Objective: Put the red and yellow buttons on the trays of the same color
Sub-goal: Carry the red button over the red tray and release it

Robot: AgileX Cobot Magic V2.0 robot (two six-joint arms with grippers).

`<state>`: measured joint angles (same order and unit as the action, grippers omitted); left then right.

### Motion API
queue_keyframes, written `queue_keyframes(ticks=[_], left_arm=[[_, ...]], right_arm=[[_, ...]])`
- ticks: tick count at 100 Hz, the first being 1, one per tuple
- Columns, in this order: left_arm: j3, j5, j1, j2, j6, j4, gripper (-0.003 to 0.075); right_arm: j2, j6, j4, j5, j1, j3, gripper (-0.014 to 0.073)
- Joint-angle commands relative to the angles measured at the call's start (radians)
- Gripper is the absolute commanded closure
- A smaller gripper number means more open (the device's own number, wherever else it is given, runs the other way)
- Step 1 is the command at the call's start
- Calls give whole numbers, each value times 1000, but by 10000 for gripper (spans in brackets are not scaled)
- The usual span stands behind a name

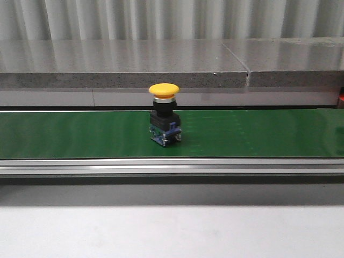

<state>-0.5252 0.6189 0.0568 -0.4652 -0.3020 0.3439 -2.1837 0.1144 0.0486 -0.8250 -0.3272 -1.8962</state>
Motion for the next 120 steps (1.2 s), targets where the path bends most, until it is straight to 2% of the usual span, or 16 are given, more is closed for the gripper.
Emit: queue_keyframes(ticks=[1, 31, 38, 45, 64, 70, 92, 120], left_arm=[[-27, -62, -8, -4, -2, 25, 740], [-27, -62, -8, -4, -2, 25, 740], [-27, -62, -8, -4, -2, 25, 740], [-27, -62, -8, -4, -2, 25, 740], [-27, -62, -8, -4, -2, 25, 740], [-27, -62, -8, -4, -2, 25, 740], [-27, -62, -8, -4, -2, 25, 740], [-27, -62, -8, -4, -2, 25, 740]], right_arm=[[42, 8, -6, 33, -14, -38, 498], [12, 8, -6, 18, -38, -38, 493], [12, 8, -6, 18, -39, -38, 466], [12, 8, -6, 18, -39, -38, 380], [12, 8, -6, 25, -39, -38, -6], [14, 8, -6, 26, -39, -39, -70], [43, 8, -6, -13, -39, -78, -59], [197, 9, 26, -80, -26, -76, -50]])
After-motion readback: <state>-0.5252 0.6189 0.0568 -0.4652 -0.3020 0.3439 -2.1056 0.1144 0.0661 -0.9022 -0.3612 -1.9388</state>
